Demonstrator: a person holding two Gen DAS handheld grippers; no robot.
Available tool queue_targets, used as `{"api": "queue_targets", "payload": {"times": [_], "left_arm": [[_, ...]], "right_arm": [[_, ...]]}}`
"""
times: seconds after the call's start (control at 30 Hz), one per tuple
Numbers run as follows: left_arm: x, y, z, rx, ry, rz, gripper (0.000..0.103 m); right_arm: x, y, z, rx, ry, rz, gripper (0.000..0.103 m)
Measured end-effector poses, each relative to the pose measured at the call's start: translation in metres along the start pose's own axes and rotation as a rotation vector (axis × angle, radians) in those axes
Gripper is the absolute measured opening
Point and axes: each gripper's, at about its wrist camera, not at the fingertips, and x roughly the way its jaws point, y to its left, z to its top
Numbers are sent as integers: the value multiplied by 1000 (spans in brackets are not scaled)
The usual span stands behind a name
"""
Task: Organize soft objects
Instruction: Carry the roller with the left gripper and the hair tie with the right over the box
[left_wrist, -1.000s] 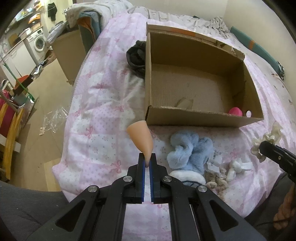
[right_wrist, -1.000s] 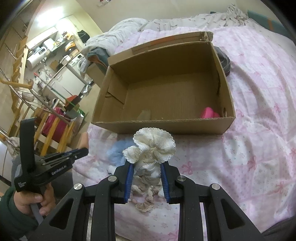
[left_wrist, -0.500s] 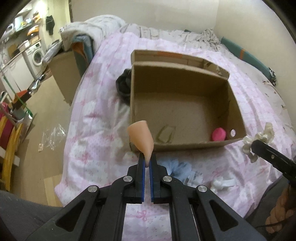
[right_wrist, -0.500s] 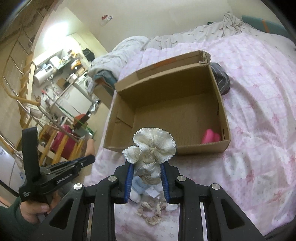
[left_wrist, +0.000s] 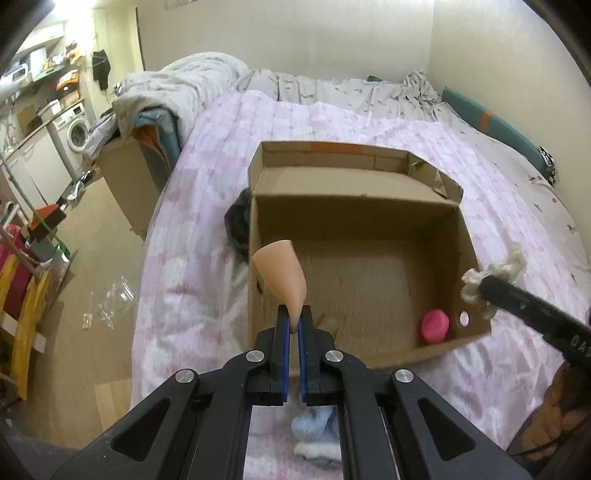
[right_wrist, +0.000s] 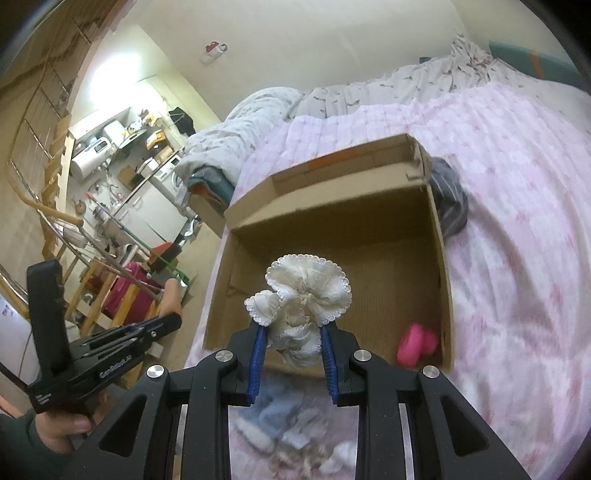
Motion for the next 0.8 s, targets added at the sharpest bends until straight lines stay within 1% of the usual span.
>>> {"api": "queue_targets", "payload": {"times": [0.1, 0.27, 0.33, 0.57, 0.8], "left_arm": [[9, -8, 8, 4, -1, 6, 4], [26, -23, 15, 30, 2, 24, 4], [32, -29, 16, 47, -1, 32, 4], [57, -44, 13, 98, 36, 54, 4], [77, -50, 10, 90, 72, 44, 4]], "right_arm": [[11, -10, 4, 20, -4, 7, 29], [28, -28, -6, 84, 31, -48, 29], [31, -32, -7, 97, 38, -50, 29], [41, -40, -9, 128, 74, -88, 29], [51, -43, -11, 134, 117, -119, 29]]}}
